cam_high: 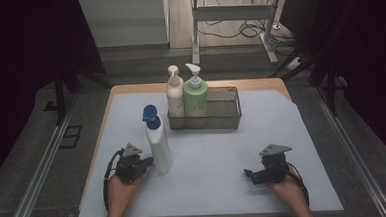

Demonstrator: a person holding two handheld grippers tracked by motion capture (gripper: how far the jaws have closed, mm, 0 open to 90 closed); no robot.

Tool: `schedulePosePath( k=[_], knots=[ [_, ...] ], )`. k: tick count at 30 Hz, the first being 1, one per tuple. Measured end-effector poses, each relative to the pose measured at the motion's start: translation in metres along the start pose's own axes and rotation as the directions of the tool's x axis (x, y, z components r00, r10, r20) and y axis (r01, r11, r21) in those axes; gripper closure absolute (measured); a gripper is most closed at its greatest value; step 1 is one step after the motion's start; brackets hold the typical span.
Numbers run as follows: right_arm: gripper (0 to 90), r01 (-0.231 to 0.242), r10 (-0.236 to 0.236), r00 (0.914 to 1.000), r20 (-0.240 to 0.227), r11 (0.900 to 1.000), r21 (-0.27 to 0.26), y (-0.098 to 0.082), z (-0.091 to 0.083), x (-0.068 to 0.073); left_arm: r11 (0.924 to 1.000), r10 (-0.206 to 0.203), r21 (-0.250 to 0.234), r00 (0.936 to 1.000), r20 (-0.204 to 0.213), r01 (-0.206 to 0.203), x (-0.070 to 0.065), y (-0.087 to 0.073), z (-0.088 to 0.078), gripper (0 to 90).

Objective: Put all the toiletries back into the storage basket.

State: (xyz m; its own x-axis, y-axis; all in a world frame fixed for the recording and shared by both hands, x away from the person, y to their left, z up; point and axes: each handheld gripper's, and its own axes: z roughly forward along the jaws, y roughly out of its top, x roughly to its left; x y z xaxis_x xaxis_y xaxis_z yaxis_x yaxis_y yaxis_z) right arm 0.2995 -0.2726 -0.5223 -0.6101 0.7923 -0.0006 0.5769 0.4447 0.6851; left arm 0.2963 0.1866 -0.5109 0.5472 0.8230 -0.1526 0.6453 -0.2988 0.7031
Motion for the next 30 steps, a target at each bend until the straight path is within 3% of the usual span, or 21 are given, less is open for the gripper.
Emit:
schedulePosePath(
  k=[8, 16, 30],
  knots=[
    [0.0, 0.0, 0.0, 1.0, -0.001, 1.0, -0.001, 0.0, 0.0, 0.0, 0.9999, 0.013, 0.004, 0.9997, 0.021, -0.013, -0.011, 0.001, 0.002, 89.3],
    [0.0, 0.0, 0.0, 1.0, -0.001, 1.0, -0.001, 0.0, 0.0, 0.0, 0.9975, 0.064, 0.027, 0.9972, 0.038, -0.065, -0.022, 0.004, 0.006, 89.3],
    [0.0, 0.0, 0.0, 1.0, 0.0, 1.0, 0.0, 0.0, 0.0, 0.0, 0.9879, 0.143, 0.049, 0.9863, 0.082, -0.147, -0.044, 0.012, 0.019, 89.3]
  ],
)
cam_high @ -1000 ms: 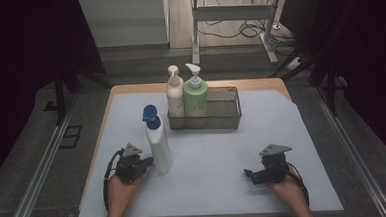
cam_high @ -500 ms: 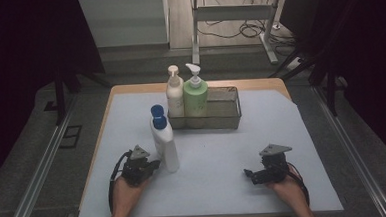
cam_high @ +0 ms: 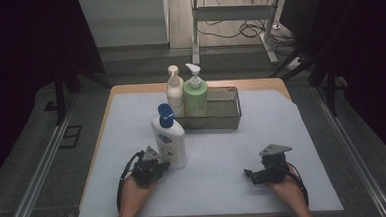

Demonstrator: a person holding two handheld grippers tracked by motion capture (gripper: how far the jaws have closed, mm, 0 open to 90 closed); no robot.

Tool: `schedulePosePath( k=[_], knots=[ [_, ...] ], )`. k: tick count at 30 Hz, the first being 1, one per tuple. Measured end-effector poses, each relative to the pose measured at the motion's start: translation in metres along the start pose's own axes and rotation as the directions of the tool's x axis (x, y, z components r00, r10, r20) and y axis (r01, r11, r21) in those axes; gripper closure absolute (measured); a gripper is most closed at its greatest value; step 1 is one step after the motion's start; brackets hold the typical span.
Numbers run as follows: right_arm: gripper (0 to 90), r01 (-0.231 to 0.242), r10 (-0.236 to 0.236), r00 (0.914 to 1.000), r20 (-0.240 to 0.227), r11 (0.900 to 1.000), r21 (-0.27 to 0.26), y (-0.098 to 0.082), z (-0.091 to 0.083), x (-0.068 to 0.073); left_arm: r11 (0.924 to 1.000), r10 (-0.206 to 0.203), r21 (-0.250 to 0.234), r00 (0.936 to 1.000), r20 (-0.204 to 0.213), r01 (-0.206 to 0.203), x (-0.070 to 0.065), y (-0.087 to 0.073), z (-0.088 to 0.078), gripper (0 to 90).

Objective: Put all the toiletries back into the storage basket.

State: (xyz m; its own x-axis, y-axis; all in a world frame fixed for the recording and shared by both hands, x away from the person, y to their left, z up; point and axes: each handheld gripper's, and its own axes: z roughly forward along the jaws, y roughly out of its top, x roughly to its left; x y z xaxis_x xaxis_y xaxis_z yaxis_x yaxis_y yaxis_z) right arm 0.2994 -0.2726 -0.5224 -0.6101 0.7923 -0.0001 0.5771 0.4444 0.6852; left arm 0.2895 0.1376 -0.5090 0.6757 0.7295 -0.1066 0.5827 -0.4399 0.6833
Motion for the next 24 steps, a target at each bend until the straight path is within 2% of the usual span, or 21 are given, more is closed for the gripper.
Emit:
schedulePosePath(
  k=[4, 10, 17, 20, 24],
  knots=[
    [0.0, 0.0, 0.0, 1.0, 0.0, 1.0, 0.0, 0.0, 0.0, 0.0, 1.0, 0.008, 0.002, 1.0, -0.001, -0.008, -0.002, 0.0, 0.001, 89.3],
    [0.0, -0.001, 0.001, 1.0, 0.0, 1.0, 0.001, 0.0, 0.0, 0.0, 0.9998, -0.014, -0.017, 0.9999, -0.01, 0.013, 0.001, -0.002, -0.006, 83.7],
    [0.0, 0.002, -0.002, 1.0, -0.004, 1.0, 0.006, 0.001, 0.0, 0.0, 0.9997, -0.007, -0.024, 0.9993, -0.037, 0.006, 0.002, -0.005, -0.013, 66.4],
    [0.0, 0.003, -0.003, 1.0, -0.004, 1.0, 0.01, 0.002, 0.0, -0.001, 0.9998, 0.002, -0.019, 0.9978, -0.067, -0.003, 0.001, -0.007, -0.014, 58.1],
    [0.2, 0.005, -0.005, 1.0, -0.005, 1.0, 0.011, 0.002, -0.001, 0.0, 0.9997, -0.011, -0.021, 0.9958, -0.091, 0.009, 0.001, -0.011, -0.017, 47.4]
  ],
)
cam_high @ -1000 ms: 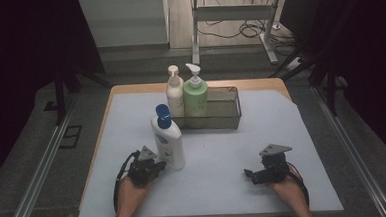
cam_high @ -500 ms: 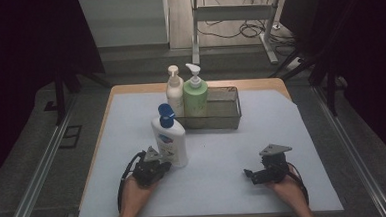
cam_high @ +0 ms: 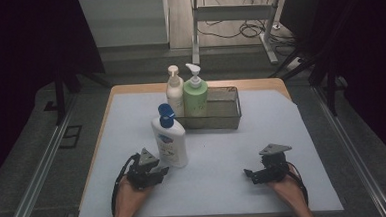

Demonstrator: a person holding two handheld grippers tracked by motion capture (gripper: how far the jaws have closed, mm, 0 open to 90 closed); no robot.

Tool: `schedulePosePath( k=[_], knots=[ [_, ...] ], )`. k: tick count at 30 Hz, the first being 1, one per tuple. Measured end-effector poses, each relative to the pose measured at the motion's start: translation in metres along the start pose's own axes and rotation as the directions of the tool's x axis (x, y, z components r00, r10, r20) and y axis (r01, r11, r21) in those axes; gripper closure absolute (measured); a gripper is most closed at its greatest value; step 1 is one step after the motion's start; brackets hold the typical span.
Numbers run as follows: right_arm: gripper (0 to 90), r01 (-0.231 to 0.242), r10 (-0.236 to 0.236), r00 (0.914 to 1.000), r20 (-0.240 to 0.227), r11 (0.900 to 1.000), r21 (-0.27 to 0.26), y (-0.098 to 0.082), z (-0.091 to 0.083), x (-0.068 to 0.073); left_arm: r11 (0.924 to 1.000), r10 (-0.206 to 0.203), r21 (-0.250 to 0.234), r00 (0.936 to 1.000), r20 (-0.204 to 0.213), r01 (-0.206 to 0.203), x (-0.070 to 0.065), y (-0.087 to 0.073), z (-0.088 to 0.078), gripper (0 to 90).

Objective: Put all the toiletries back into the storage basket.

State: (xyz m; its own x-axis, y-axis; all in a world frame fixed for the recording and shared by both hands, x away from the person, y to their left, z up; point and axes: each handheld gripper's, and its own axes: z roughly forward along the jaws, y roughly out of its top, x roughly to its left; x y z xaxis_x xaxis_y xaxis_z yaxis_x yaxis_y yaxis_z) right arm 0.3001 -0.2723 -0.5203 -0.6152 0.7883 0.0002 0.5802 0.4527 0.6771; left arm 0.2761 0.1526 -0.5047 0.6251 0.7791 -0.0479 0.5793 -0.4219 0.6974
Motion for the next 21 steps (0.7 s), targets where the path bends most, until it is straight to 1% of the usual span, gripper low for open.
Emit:
schedulePosePath(
  k=[2, 3, 5, 8, 11, 12, 17, 19, 21],
  knots=[
    [1.1, -0.001, 0.001, 1.0, -0.005, 1.0, 0.0, 0.0, -0.001, 0.0, 0.9998, -0.02, 0.001, 0.9997, -0.014, 0.02, 0.001, -0.003, -0.002, 38.5],
    [1.1, -0.002, 0.002, 1.0, -0.008, 1.0, 0.0, 0.001, -0.001, 0.0, 0.9998, -0.02, 0.002, 0.9995, -0.024, 0.02, 0.002, -0.005, -0.004, 35.9],
    [1.1, 0.0, 0.0, 0.9999, -0.012, 1.0, -0.004, 0.001, -0.002, 0.001, 0.9992, -0.04, 0.002, 0.9984, -0.039, 0.04, 0.004, -0.009, -0.006, 29.3],
    [1.1, 0.007, -0.007, 0.9998, -0.018, 1.0, -0.01, 0.003, -0.002, 0.002, 0.9976, -0.067, 0.012, 0.9954, -0.068, 0.068, 0.009, -0.015, -0.008, 21.4],
    [1.1, 0.027, -0.027, 0.9994, -0.022, 1.0, -0.014, 0.005, -0.004, 0.004, 0.9966, -0.074, 0.03, 0.9928, -0.095, 0.077, 0.011, -0.022, -0.009, 14.7],
    [1.0, 0.031, -0.031, 0.9992, -0.024, 0.999, -0.015, 0.005, -0.005, 0.005, 0.9963, -0.073, 0.036, 0.9916, -0.107, 0.078, 0.012, -0.025, -0.009, 13.4],
    [0.0, 0.036, -0.037, 0.9987, -0.034, 0.999, -0.034, 0.01, -0.007, 0.008, 0.9951, -0.086, 0.039, 0.9885, -0.125, 0.091, 0.014, -0.028, -0.007, 12.5],
    [0.0, 0.042, -0.043, 0.9982, -0.042, 0.998, -0.043, 0.013, -0.009, 0.009, 0.9945, -0.097, 0.029, 0.9886, -0.116, 0.101, 0.016, -0.029, -0.006, 12.1],
    [0.0, 0.043, -0.046, 0.9976, -0.053, 0.997, -0.058, 0.015, -0.01, 0.01, 0.9949, -0.094, 0.025, 0.9889, -0.115, 0.098, 0.016, -0.03, -0.006, 12.0]
  ],
)
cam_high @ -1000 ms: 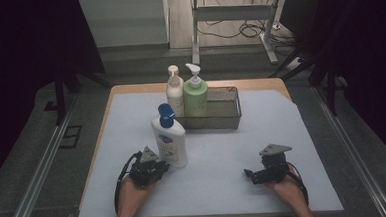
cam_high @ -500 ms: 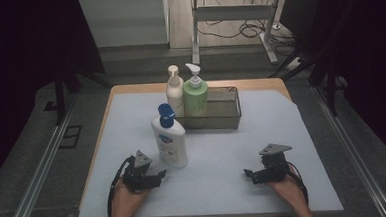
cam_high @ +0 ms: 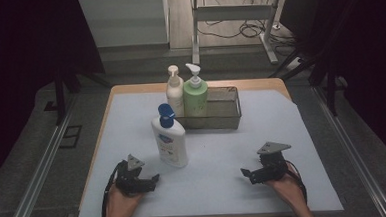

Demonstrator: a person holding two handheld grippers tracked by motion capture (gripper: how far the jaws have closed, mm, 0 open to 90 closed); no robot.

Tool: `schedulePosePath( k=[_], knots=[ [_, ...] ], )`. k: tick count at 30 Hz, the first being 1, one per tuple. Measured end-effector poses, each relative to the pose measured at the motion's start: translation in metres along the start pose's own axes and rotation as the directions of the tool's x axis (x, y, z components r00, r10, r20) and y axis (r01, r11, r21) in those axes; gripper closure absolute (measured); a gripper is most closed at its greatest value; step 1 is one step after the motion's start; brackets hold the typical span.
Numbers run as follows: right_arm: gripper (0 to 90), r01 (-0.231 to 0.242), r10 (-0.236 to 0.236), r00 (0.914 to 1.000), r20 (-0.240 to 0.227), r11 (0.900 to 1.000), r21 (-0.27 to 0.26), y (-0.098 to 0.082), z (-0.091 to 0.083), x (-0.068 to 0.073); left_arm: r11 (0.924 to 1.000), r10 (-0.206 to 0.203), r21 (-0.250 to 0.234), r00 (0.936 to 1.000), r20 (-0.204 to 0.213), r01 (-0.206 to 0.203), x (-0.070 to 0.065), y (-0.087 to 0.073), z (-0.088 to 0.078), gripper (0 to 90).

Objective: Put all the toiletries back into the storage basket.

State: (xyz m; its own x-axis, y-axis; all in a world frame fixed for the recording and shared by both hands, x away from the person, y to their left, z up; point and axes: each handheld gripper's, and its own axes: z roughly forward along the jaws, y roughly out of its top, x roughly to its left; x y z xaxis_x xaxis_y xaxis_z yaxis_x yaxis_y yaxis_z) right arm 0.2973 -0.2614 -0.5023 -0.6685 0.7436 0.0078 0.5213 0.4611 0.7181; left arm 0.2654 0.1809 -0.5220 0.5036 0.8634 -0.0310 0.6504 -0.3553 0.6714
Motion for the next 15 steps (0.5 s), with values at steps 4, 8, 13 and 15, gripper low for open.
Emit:
schedulePosePath(
  k=[4, 8, 13, 15],
  knots=[
    [0.0, 0.007, -0.007, 0.9999, -0.012, 1.0, -0.01, 0.005, -0.001, 0.003, 1.0, 0.003, -0.009, 1.0, 0.002, -0.003, 0.0, -0.001, 0.0, 11.9],
    [0.0, 0.002, -0.003, 0.9994, -0.035, 1.0, -0.023, 0.01, -0.001, 0.007, 0.9999, 0.004, -0.011, 1.0, 0.0, -0.004, 0.0, -0.002, 0.0, 11.9],
    [0.0, 0.009, -0.012, 0.9981, -0.06, 0.999, -0.045, 0.019, -0.003, 0.012, 0.9999, 0.004, -0.014, 1.0, -0.001, -0.004, 0.0, -0.002, 0.0, 11.9],
    [0.0, 0.012, -0.016, 0.9974, -0.07, 0.999, -0.051, 0.023, -0.003, 0.014, 0.9999, 0.004, -0.014, 1.0, -0.002, -0.004, 0.0, -0.002, 0.0, 11.9]
  ],
)
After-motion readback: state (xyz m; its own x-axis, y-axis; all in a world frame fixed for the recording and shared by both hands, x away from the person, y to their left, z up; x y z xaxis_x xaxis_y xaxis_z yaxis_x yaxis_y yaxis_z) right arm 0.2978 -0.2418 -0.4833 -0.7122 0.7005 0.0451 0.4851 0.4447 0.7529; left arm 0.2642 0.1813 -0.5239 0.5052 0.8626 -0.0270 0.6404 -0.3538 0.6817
